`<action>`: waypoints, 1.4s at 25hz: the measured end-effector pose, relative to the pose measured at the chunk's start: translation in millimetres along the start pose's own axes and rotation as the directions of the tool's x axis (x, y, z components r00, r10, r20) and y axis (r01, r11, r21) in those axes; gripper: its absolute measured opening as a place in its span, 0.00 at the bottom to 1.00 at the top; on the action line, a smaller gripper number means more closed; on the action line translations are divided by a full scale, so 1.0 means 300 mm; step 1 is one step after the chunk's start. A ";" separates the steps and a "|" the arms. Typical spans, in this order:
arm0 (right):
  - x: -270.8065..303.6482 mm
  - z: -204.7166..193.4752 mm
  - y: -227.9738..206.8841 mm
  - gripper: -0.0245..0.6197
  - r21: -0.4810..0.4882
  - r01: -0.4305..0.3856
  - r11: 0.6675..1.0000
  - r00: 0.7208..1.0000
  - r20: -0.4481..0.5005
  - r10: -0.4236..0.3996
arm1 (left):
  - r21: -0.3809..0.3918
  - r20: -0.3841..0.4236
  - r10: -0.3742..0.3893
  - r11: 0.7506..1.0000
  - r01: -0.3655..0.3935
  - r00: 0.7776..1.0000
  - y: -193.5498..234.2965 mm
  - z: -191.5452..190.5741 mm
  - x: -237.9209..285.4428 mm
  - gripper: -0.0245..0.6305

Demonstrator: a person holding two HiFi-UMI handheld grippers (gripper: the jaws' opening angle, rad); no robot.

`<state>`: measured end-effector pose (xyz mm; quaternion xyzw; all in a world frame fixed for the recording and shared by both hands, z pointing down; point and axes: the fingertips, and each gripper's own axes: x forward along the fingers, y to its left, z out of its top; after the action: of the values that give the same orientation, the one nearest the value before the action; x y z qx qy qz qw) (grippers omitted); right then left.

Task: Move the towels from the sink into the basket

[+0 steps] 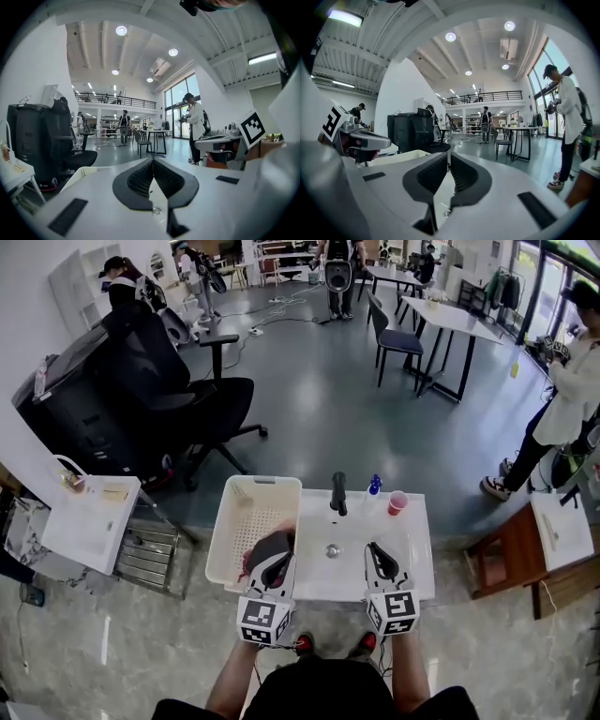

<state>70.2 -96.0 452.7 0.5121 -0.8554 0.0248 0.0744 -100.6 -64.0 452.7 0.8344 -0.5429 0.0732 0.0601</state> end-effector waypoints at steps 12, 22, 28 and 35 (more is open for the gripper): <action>-0.129 -0.069 0.014 0.11 0.029 0.057 0.998 0.998 -0.031 -0.056 | 0.010 -0.028 -0.058 0.998 0.059 0.998 -0.043 -0.040 -0.042 0.05; -0.168 -0.118 0.036 0.11 0.054 0.067 0.996 0.997 -0.047 -0.065 | 0.010 -0.038 -0.076 0.997 0.076 0.996 -0.052 -0.058 -0.057 0.05; -0.172 -0.121 0.039 0.11 0.053 0.073 0.996 0.996 -0.050 -0.071 | 0.011 -0.038 -0.081 0.997 0.081 0.996 -0.054 -0.059 -0.060 0.05; -0.171 -0.126 0.047 0.11 0.052 0.070 0.996 0.996 -0.054 -0.067 | 0.011 -0.041 -0.080 0.997 0.080 0.996 -0.055 -0.062 -0.063 0.05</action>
<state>85.5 -40.2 482.8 0.5420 -0.8341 0.0584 0.0835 -94.2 -37.0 467.1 0.8542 -0.5072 0.0910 0.0685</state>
